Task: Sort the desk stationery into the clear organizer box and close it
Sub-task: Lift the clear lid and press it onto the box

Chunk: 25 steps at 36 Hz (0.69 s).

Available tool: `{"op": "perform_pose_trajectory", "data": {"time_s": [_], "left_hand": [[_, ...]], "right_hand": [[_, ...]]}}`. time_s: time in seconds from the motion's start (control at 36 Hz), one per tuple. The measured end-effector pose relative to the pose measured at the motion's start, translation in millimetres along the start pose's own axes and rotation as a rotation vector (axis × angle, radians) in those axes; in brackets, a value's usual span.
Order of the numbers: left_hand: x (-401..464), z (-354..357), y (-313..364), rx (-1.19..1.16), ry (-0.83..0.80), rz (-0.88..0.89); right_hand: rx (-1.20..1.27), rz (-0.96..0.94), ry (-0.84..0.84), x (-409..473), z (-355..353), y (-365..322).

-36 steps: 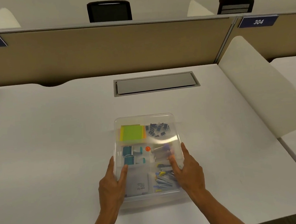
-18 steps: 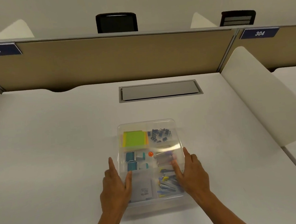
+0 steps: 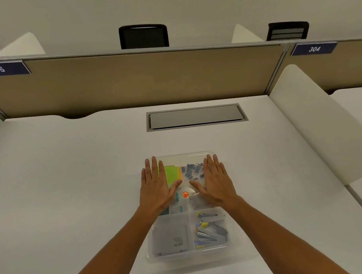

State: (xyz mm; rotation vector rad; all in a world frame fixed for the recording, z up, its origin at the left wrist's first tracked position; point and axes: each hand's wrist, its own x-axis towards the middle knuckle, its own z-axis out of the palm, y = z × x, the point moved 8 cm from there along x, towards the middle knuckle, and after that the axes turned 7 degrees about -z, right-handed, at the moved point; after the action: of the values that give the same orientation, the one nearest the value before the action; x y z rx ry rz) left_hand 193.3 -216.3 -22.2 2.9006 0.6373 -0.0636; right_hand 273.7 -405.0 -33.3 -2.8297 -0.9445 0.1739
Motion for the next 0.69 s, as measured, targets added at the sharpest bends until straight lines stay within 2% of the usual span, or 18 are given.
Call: {"op": "perform_pose_trajectory", "data": {"time_s": [0.33, 0.69], "left_hand": [[1.9, 8.9, 0.4, 0.031, 0.019, 0.008], [8.9, 13.1, -2.0, -0.002, 0.019, -0.007]], "right_hand": [[-0.037, 0.029, 0.004, 7.9, 8.7, 4.2], [0.036, 0.079, -0.004, 9.7, 12.8, 5.1]]}}
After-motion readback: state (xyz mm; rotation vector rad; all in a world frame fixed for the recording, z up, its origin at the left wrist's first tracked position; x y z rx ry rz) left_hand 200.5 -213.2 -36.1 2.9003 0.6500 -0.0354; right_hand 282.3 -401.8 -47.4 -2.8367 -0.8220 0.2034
